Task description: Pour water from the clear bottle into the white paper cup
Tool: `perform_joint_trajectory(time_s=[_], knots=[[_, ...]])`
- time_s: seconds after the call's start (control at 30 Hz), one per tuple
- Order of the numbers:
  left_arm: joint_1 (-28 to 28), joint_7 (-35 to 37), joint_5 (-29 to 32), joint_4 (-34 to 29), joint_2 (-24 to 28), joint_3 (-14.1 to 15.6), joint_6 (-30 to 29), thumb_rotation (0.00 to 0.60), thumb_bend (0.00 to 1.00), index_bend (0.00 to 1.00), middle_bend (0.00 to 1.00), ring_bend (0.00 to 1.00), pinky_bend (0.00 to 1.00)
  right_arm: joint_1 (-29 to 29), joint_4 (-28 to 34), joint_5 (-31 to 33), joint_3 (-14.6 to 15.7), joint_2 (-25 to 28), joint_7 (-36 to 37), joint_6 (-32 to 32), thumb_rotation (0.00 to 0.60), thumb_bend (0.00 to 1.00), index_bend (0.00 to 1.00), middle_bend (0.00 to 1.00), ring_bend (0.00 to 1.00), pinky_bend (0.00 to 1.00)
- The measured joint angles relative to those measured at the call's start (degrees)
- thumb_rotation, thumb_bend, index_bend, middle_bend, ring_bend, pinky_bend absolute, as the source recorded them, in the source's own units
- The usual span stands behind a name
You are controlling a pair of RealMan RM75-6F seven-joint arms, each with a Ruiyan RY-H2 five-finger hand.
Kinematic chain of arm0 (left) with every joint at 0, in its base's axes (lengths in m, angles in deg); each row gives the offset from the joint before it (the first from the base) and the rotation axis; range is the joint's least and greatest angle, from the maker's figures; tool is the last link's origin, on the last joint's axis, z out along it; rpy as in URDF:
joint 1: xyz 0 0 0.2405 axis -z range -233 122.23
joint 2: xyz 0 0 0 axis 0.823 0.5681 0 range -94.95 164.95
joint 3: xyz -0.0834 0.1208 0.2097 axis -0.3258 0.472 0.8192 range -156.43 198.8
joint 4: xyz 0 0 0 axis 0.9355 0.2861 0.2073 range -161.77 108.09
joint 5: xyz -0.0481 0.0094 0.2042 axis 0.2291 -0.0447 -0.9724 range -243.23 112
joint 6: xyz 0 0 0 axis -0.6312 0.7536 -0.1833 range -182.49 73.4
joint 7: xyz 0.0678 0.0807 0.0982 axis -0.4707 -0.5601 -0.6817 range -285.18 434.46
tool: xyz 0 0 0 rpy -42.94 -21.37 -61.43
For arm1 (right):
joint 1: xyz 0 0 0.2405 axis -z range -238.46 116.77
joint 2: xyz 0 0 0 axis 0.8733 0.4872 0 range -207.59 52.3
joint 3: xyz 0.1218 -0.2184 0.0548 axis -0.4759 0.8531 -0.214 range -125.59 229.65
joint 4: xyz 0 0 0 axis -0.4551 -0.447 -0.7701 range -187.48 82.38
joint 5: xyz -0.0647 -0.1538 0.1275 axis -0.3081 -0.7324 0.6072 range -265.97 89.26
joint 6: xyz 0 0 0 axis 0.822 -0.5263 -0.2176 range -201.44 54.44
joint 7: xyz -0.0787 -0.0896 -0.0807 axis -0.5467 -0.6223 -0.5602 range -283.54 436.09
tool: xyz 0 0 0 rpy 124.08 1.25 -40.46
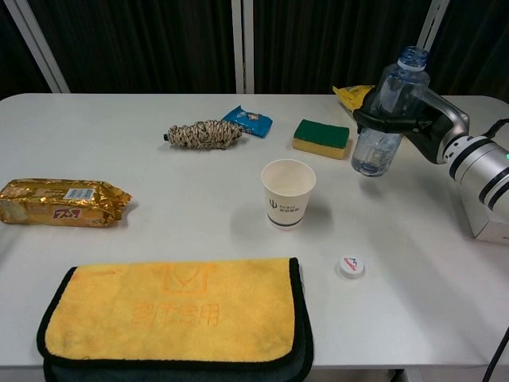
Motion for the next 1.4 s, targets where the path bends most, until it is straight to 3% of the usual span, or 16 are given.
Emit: perform_joint_trajectory(time_s=[0.13, 0.33, 0.7, 0.8, 0.9, 0.97, 1.23, 1.33, 1.4], knots=[[0.0, -0.1, 0.1, 0.0, 0.0, 0.0, 0.1, 0.6, 0.04, 0.16, 0.11, 0.05, 0.19, -0.1, -6.3, -1.2, 1.4, -2.7, 4.8, 0.6, 0.6, 0.33, 0.91, 0.67, 0.53, 0.56], [0.0, -0.1, 0.1, 0.2, -0.1, 0.0, 0.1, 0.6, 0.04, 0.16, 0.11, 0.05, 0.19, -0.2, -11.9, -2.5, 3.0, -5.9, 4.7, 0.5, 0.6, 0.33, 0.88, 0.67, 0.53, 0.55], [-0.2, 0.8, 0.7, 1.3, -0.9, -0.3, -0.2, 0.6, 0.04, 0.16, 0.11, 0.05, 0.19, -0.3, -15.8, -3.9, 5.4, -7.7, 4.7, 1.6, 0.6, 0.33, 0.81, 0.66, 0.49, 0.49], [-0.1, 0.8, 0.6, 1.4, -0.9, -0.3, -0.3, 0.6, 0.04, 0.16, 0.11, 0.05, 0.19, -0.3, -16.1, -4.2, 5.8, -7.7, 5.1, 1.6, 0.6, 0.27, 0.76, 0.64, 0.45, 0.46], [-0.1, 0.8, 0.6, 1.5, -0.9, -0.3, -0.3, 0.6, 0.04, 0.16, 0.11, 0.05, 0.19, -0.3, -16.3, -4.4, 6.1, -7.7, 5.4, 1.1, 0.6, 0.08, 0.64, 0.58, 0.38, 0.42], [-0.1, 1.0, 0.6, 1.5, -0.9, -0.3, -0.3, 0.6, 0.04, 0.16, 0.11, 0.05, 0.19, -0.2, -16.3, -4.4, 6.1, -7.7, 5.6, 0.8, 0.6, 0.0, 0.53, 0.52, 0.31, 0.36], [0.0, 0.8, 0.7, 1.4, -1.0, -0.2, -0.1, 0.6, 0.04, 0.16, 0.12, 0.05, 0.19, 0.5, -15.8, -5.0, 7.2, -6.8, 6.5, 0.5, 0.6, 0.0, 0.11, 0.25, 0.05, 0.16], [-0.1, 0.6, 0.6, 1.3, -0.9, -0.2, -0.2, 0.6, 0.04, 0.16, 0.11, 0.05, 0.19, 1.1, -15.3, -5.4, 7.7, -6.1, 6.5, -0.7, 0.6, 0.0, 0.01, 0.11, 0.0, 0.08], [0.0, 0.3, 0.6, 1.1, -0.8, -0.2, -0.2, 0.6, 0.04, 0.16, 0.11, 0.05, 0.19, 1.5, -15.0, -5.6, 7.9, -5.6, 5.9, -1.5, 0.6, 0.0, 0.0, 0.03, 0.0, 0.02]])
